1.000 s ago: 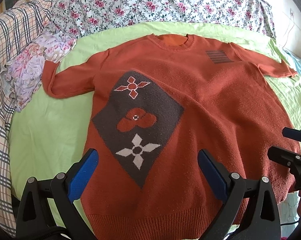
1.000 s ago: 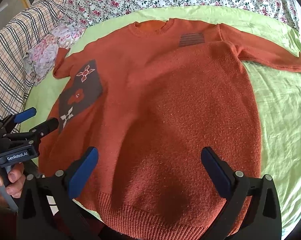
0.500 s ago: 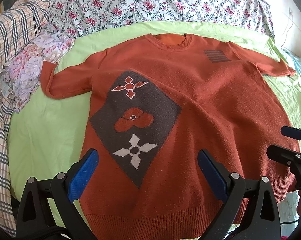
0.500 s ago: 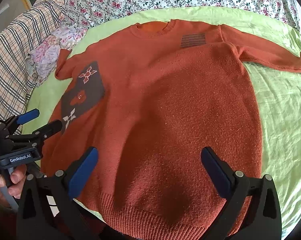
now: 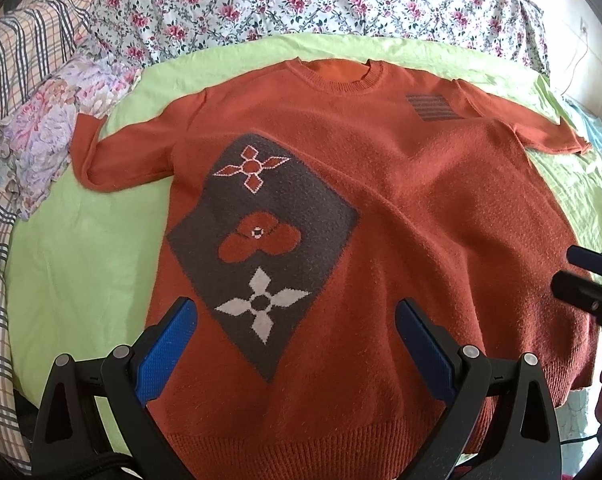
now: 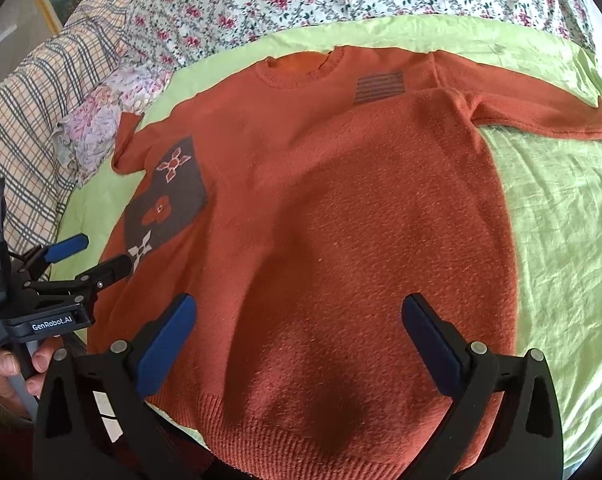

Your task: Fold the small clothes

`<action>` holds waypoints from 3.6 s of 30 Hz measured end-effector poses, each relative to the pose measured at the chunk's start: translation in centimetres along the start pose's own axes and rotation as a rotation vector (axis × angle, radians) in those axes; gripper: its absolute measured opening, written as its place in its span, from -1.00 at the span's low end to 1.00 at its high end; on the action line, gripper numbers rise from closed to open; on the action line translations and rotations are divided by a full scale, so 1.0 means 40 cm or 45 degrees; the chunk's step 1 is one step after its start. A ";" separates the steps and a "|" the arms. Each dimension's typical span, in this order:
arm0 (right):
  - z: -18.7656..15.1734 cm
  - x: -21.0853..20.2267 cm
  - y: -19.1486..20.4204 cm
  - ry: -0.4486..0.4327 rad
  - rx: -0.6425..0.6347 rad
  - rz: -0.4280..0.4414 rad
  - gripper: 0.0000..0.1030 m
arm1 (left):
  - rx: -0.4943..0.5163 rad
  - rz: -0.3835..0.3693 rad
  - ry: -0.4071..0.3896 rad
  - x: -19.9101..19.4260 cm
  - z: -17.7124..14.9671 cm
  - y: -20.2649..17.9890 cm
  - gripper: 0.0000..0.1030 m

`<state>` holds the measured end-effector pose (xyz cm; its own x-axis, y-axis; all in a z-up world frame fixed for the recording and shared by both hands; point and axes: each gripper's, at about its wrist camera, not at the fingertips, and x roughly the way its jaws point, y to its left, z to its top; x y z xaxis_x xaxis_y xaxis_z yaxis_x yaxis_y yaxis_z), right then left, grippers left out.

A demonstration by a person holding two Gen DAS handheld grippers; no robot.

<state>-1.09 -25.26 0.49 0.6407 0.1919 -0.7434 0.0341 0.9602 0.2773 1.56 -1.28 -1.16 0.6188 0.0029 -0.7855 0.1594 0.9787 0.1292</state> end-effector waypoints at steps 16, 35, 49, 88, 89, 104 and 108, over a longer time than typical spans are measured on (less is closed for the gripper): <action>0.082 -0.079 -0.387 -0.187 0.357 -0.176 0.89 | -0.025 -0.001 0.017 0.061 0.094 -0.004 0.94; 0.298 -0.148 -1.161 -0.437 1.039 -0.524 -0.25 | -0.068 0.009 0.149 0.184 0.144 -0.007 0.95; 0.442 -0.070 -0.727 -0.389 0.564 -0.202 -0.86 | -0.107 -0.057 0.121 0.158 0.118 0.013 0.95; 0.426 0.273 -0.013 -0.093 0.411 0.536 -0.34 | -0.415 -0.408 0.204 0.544 0.464 0.212 0.75; 0.413 0.243 -0.031 -0.119 0.422 0.519 -0.33 | -0.408 -0.394 0.182 0.551 0.464 0.211 0.58; 0.330 0.090 -0.229 -0.260 0.538 0.226 -0.31 | -0.419 -0.267 -0.031 0.474 0.457 0.301 -0.86; 0.352 0.118 -0.297 -0.235 0.570 0.109 -0.30 | -0.392 -0.245 -0.045 0.466 0.452 0.299 -0.86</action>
<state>12.33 -38.61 2.23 0.7796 0.1885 -0.5973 0.2757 0.7531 0.5974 28.93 6.78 -3.32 0.6271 -0.1892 -0.7556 0.0396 0.9765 -0.2116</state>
